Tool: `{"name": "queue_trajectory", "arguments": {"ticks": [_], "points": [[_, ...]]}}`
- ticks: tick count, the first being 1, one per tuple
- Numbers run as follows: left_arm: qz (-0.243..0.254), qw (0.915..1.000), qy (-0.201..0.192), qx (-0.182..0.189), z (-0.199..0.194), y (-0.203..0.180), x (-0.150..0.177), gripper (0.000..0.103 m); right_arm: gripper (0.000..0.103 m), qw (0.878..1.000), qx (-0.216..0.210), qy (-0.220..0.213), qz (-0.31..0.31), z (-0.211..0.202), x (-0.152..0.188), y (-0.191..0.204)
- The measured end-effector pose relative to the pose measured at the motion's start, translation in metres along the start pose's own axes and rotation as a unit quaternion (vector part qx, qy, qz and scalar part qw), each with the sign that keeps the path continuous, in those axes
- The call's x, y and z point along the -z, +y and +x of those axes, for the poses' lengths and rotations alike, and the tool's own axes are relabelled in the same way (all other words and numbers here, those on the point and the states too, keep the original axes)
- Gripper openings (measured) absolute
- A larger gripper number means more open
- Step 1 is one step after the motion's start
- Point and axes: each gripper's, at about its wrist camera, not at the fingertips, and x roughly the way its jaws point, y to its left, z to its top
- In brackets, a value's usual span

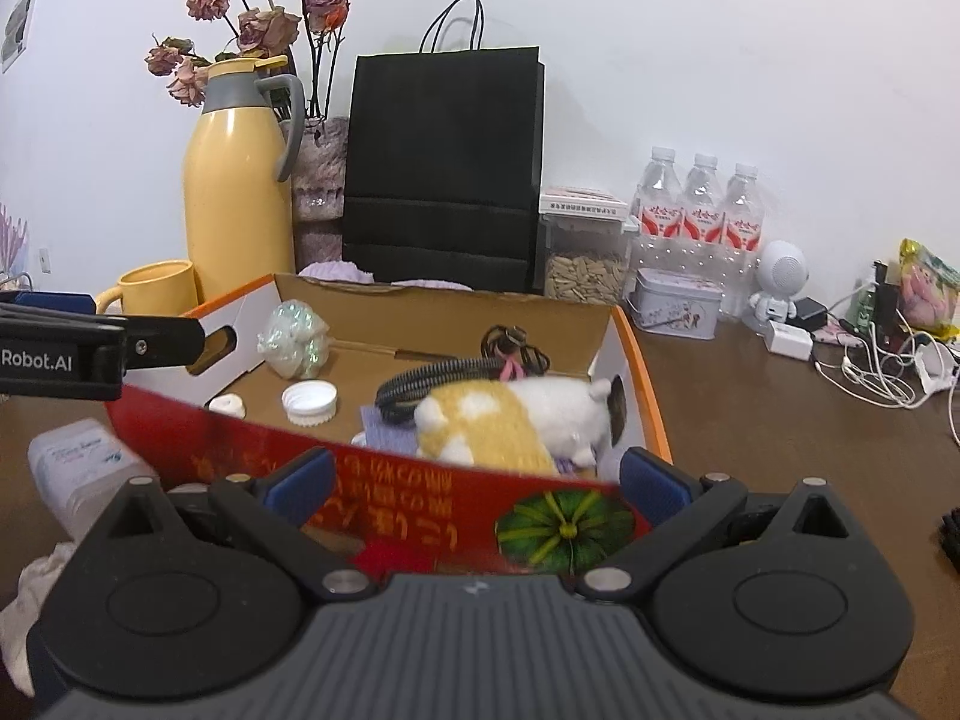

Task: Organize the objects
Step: 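Move both tools back from the box to the table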

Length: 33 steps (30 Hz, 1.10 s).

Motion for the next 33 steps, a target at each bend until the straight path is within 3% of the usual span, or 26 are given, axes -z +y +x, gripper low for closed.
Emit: {"name": "queue_trajectory", "arguments": {"ticks": [19,33], "points": [[-0.006,0.9980,0.057,-0.028,-0.055,0.030,0.041,0.103,0.103,0.999,-0.014,0.034,-0.009,-0.050,0.036,0.022],[-0.020,0.9922,0.114,-0.046,-0.056,0.049,0.081,0.103,0.103,0.996,-0.028,0.080,-0.023,-0.051,0.061,0.033]]}}
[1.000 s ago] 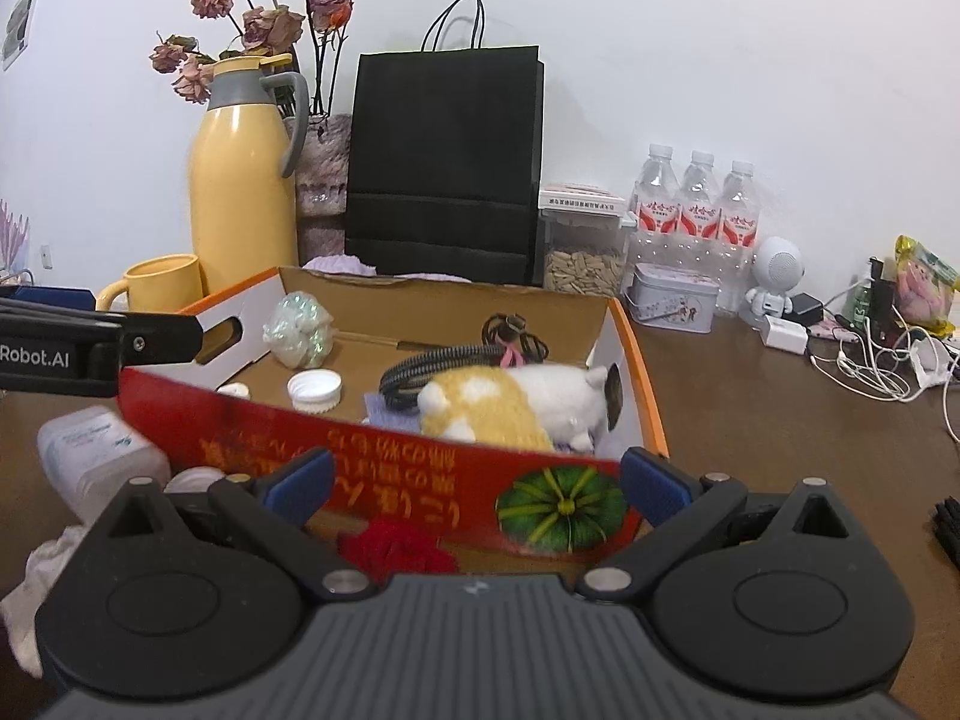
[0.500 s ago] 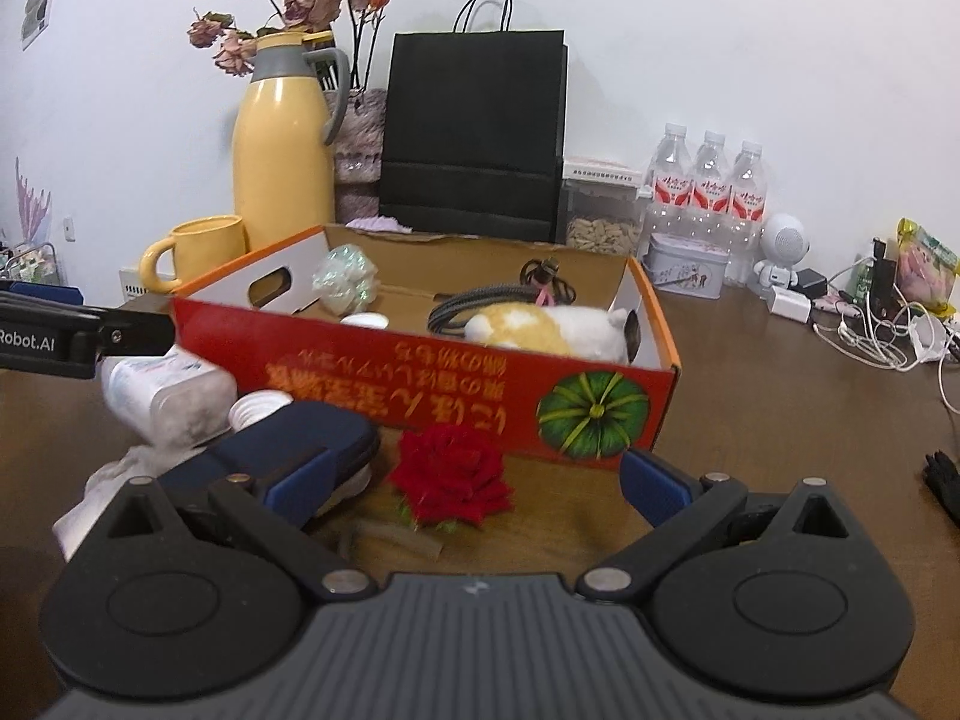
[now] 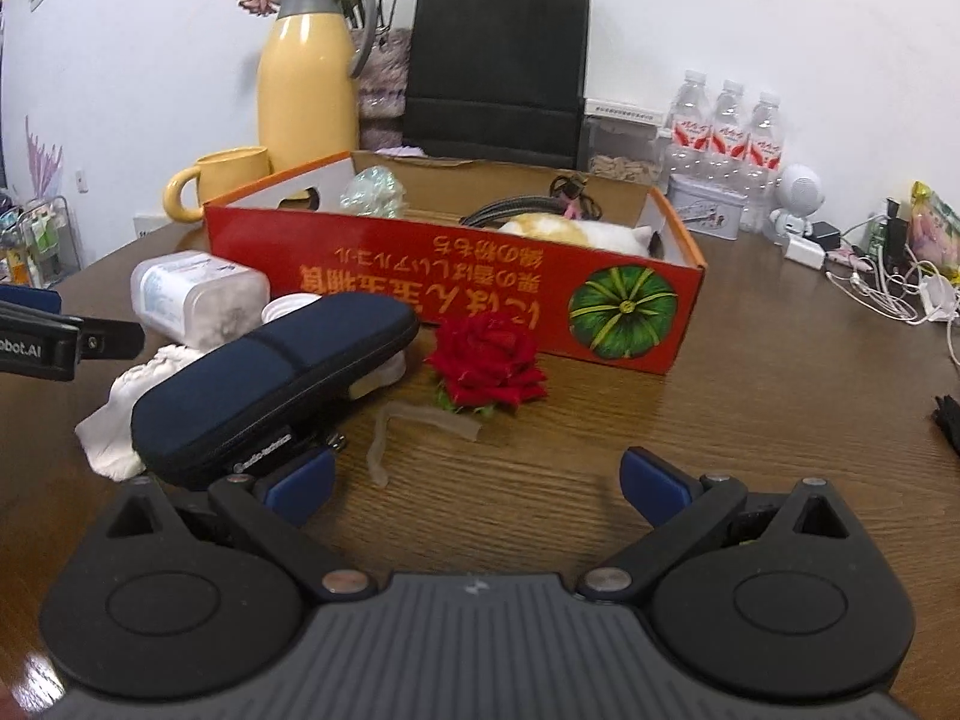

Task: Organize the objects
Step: 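Move both tools back from the box to the table, then grasp the white tissue with the left tool and lift it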

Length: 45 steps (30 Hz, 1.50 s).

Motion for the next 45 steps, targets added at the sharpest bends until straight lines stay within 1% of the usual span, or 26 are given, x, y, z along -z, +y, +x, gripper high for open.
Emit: {"name": "queue_trajectory", "arguments": {"ticks": [1,2,3,4,5,6,8,10,11,12,13,15,20,25,27,29,30,31,32,33,34,35,36,38,40,45], "points": [[-0.001,1.0000,0.003,0.002,0.002,0.000,0.001,0.103,0.102,1.000,0.000,0.000,-0.001,0.002,0.000,0.001],[-0.001,1.0000,0.005,0.003,0.004,-0.001,0.003,0.103,0.098,1.000,0.000,0.002,-0.003,0.005,-0.001,0.003],[-0.002,1.0000,0.008,0.004,0.007,-0.002,0.004,0.103,0.092,1.000,-0.001,0.006,-0.003,0.008,-0.002,0.004],[-0.002,0.9999,0.010,0.006,0.009,-0.002,0.006,0.103,0.082,1.000,-0.004,0.013,-0.003,0.011,-0.003,0.004],[-0.003,0.9999,0.014,0.009,0.012,-0.002,0.007,0.103,0.076,1.000,-0.009,0.019,0.000,0.015,-0.005,0.004],[-0.004,0.9998,0.017,0.012,0.014,-0.003,0.008,0.103,0.067,1.000,-0.014,0.023,0.003,0.018,-0.005,0.004],[-0.005,0.9997,0.018,0.018,0.017,-0.004,0.010,0.103,0.061,0.999,-0.026,0.024,0.007,0.020,-0.007,0.004],[-0.007,0.9995,0.020,0.025,0.018,-0.003,0.010,0.103,0.041,0.999,-0.039,0.021,0.006,0.020,-0.007,0.005],[-0.009,0.9992,0.024,0.030,0.020,-0.003,0.010,0.103,0.036,0.999,-0.043,0.020,0.001,0.020,-0.007,0.008],[-0.012,0.9989,0.028,0.034,0.021,-0.002,0.009,0.103,0.024,0.999,-0.048,0.018,-0.003,0.019,-0.007,0.009],[-0.012,0.9989,0.027,0.037,0.021,-0.002,0.009,0.103,0.016,0.998,-0.052,0.018,-0.007,0.018,-0.007,0.011],[-0.009,0.9989,0.028,0.036,0.022,-0.004,0.009,0.103,0.008,0.998,-0.054,0.017,-0.013,0.017,-0.007,0.014],[-0.006,0.9986,0.027,0.045,0.020,-0.004,0.010,0.103,0.005,0.998,-0.054,0.014,-0.009,0.015,-0.007,0.014],[0.007,0.9973,0.027,0.068,0.019,-0.007,0.010,0.103,0.004,0.999,-0.038,0.002,0.018,0.008,-0.004,0.001],[0.016,0.9967,0.025,0.076,0.018,-0.011,0.011,0.098,0.004,0.999,-0.035,0.001,0.030,0.006,-0.003,-0.005],[0.027,0.9959,0.016,0.085,0.014,-0.015,0.013,0.085,0.004,0.999,-0.032,0.002,0.039,0.006,-0.002,-0.010],[0.031,0.9952,0.011,0.092,0.011,-0.017,0.014,0.071,0.004,0.999,-0.031,0.003,0.040,0.007,-0.002,-0.011],[0.035,0.9939,0.005,0.105,0.008,-0.019,0.016,0.051,0.004,0.999,-0.030,0.003,0.039,0.007,-0.002,-0.011],[0.037,0.9919,0.000,0.122,0.004,-0.022,0.018,0.041,0.004,0.999,-0.029,0.003,0.037,0.007,-0.002,-0.010],[0.040,0.9917,-0.003,0.122,0.002,-0.025,0.020,0.037,0.004,0.999,-0.028,0.003,0.035,0.007,-0.002,-0.009],[0.045,0.9925,-0.008,0.113,0.000,-0.027,0.021,0.022,0.004,0.999,-0.027,0.002,0.033,0.006,-0.002,-0.008],[0.046,0.9940,-0.012,0.099,-0.001,-0.029,0.022,0.012,0.004,0.999,-0.025,0.001,0.032,0.006,-0.002,-0.008],[0.042,0.9947,-0.015,0.093,-0.002,-0.028,0.022,0.008,0.004,0.999,-0.025,0.000,0.031,0.006,-0.002,-0.008],[0.027,0.9953,-0.015,0.092,-0.004,-0.026,0.022,0.007,0.004,0.999,-0.024,0.001,0.031,0.006,-0.002,-0.007],[0.031,0.9962,-0.023,0.078,-0.006,-0.030,0.022,0.003,0.004,0.999,-0.025,0.001,0.033,0.005,-0.002,-0.008],[0.029,0.9956,-0.046,0.076,-0.017,-0.031,0.017,0.000,0.004,0.999,-0.024,0.001,0.033,0.005,-0.002,-0.008]]}}
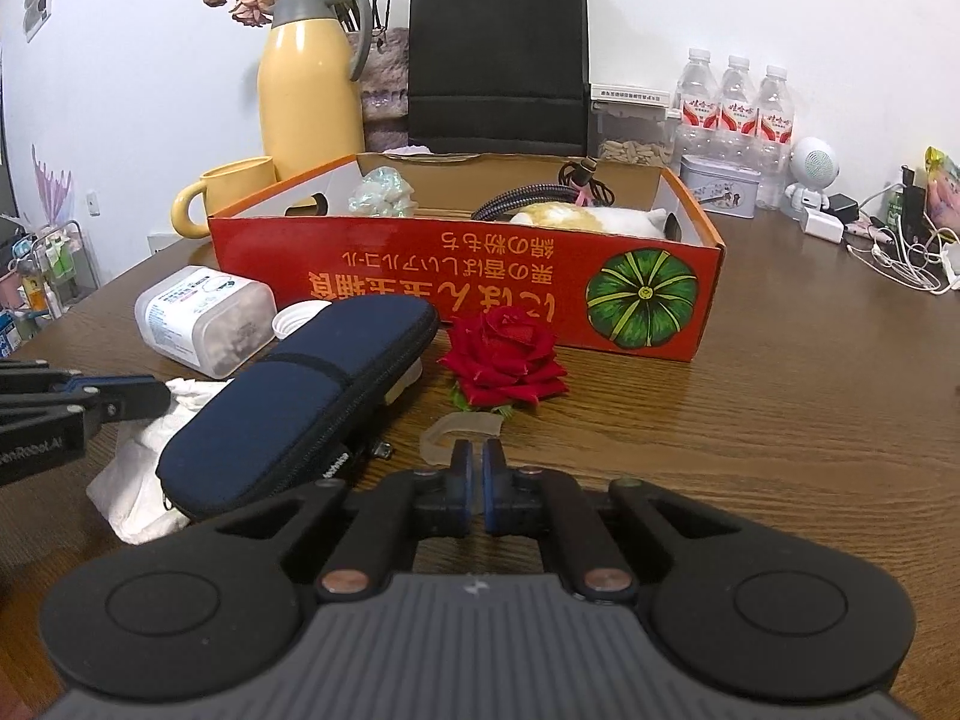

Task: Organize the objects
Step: 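Grasp the white tissue with the left tool and lift it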

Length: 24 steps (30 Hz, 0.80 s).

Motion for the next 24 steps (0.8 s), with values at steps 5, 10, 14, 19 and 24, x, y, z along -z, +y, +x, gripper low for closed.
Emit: {"name": "queue_trajectory", "arguments": {"ticks": [5,10,14,19,24], "points": [[-0.010,0.9999,-0.009,0.005,-0.011,0.010,-0.007,0.005,0.004,1.000,-0.002,0.001,0.003,0.001,0.000,-0.001],[-0.027,0.9991,0.028,0.017,0.006,0.015,-0.007,0.068,0.004,1.000,-0.002,0.000,0.003,0.000,0.000,-0.001],[-0.027,0.9980,0.053,0.023,0.028,0.013,-0.004,0.066,0.004,1.000,-0.004,0.001,0.004,0.000,0.000,-0.001],[-0.055,0.9946,0.054,0.069,0.030,0.020,-0.005,0.018,0.004,1.000,-0.011,0.002,0.006,0.000,0.000,-0.001],[-0.036,0.9984,0.012,0.042,0.009,0.011,-0.008,0.014,0.004,1.000,-0.014,-0.001,0.010,-0.002,0.001,-0.003]]}}
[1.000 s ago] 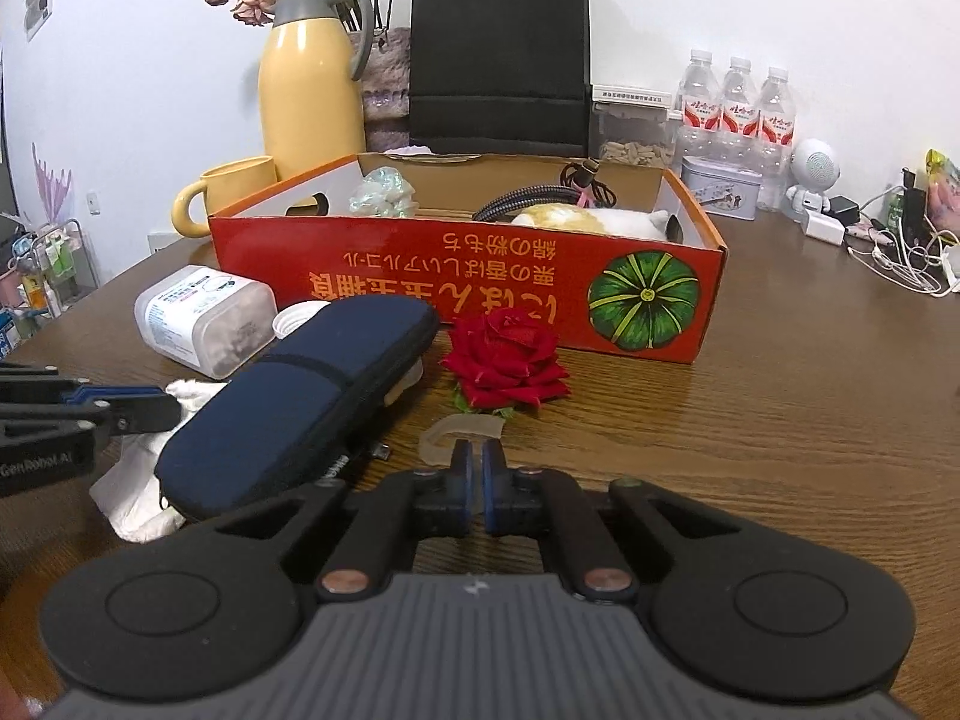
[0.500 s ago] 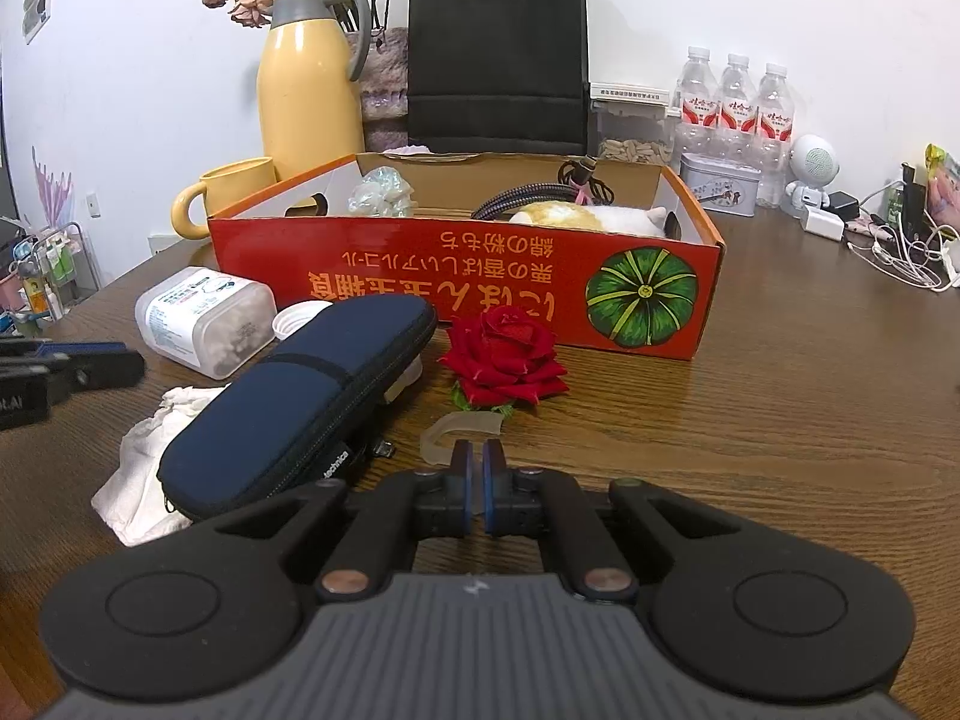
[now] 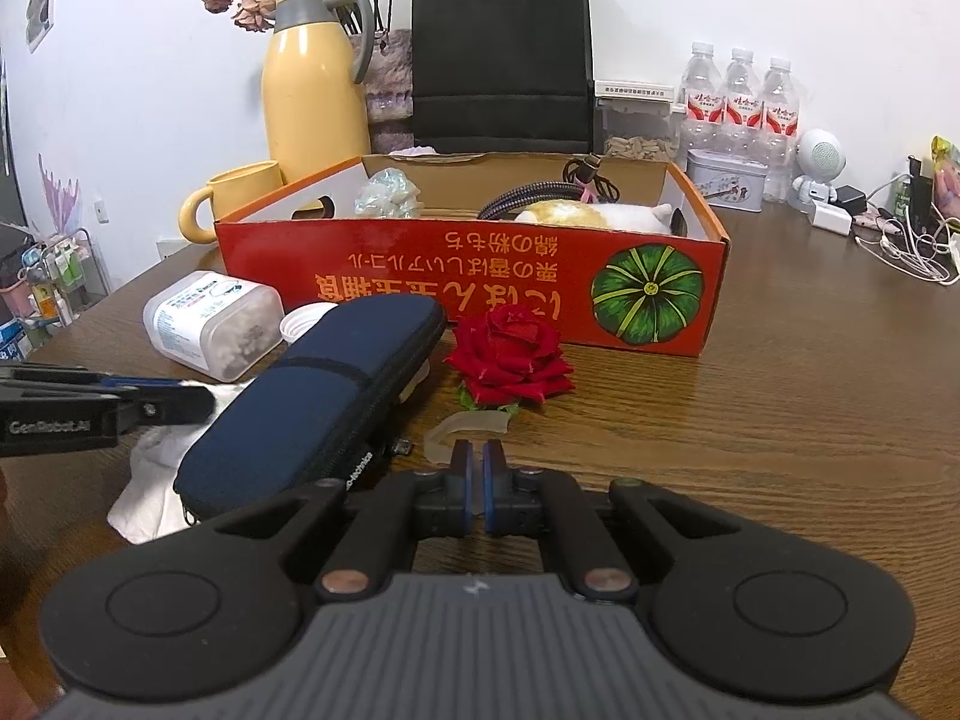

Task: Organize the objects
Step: 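Grasp the white tissue with the left tool and lift it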

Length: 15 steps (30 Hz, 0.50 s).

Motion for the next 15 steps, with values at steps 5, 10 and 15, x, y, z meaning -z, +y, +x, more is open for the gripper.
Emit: {"name": "queue_trajectory", "arguments": {"ticks": [5,10,15], "points": [[0.023,0.9988,-0.040,-0.016,-0.027,-0.004,-0.013,0.013,0.004,1.000,0.001,-0.003,0.000,-0.001,0.000,0.000],[0.025,0.9975,-0.051,-0.044,-0.041,0.006,-0.022,0.013,0.004,1.000,0.002,-0.004,0.000,-0.001,0.000,0.000],[0.030,0.9979,-0.022,-0.053,-0.037,0.023,-0.018,0.014,0.004,1.000,0.001,-0.004,0.000,-0.002,0.000,0.000]]}}
